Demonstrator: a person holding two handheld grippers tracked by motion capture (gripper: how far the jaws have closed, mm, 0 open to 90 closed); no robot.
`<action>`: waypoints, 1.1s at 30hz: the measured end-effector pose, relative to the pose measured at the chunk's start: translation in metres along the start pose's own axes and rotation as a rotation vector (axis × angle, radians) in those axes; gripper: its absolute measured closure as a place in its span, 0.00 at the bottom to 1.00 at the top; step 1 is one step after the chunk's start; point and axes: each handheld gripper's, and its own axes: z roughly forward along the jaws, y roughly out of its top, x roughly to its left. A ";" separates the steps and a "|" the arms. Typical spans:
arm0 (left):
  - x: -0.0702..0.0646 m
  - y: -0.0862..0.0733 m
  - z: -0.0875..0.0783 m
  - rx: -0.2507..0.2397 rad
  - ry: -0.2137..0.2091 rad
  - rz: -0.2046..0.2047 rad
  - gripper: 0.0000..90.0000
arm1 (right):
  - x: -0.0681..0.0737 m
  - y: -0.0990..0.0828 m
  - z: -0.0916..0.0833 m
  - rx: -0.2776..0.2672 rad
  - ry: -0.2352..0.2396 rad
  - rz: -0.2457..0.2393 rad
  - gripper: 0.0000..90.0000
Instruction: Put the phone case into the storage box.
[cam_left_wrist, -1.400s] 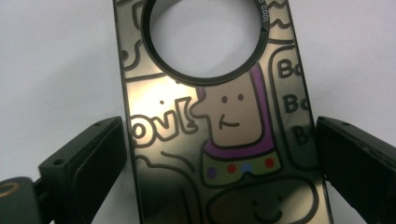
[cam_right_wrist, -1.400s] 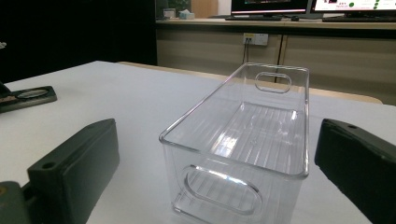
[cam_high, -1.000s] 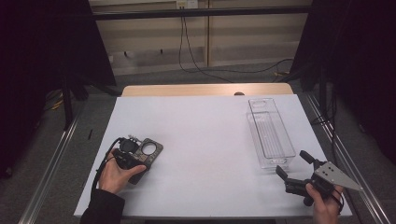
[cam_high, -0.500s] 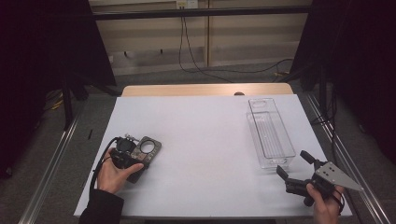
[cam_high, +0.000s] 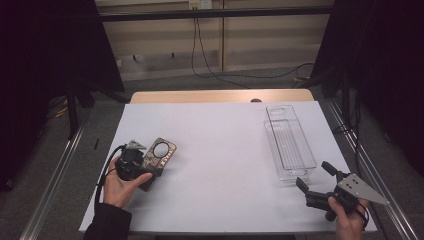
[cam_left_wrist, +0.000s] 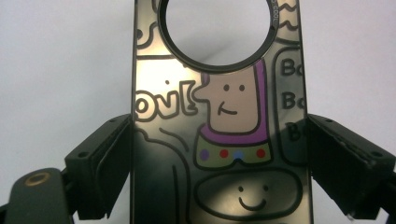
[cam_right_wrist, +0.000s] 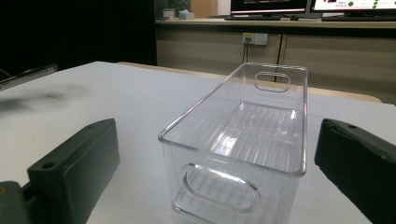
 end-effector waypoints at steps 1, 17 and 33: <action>0.000 0.000 -0.001 -0.013 -0.002 0.002 0.14 | 0.000 0.000 0.000 0.000 0.000 0.000 0.00; -0.008 0.000 -0.009 -0.146 -0.033 0.044 0.14 | 0.000 0.000 0.000 -0.002 -0.002 0.001 0.00; -0.014 -0.001 -0.024 -0.342 -0.111 0.082 0.14 | 0.001 0.000 0.000 -0.010 0.005 0.015 0.00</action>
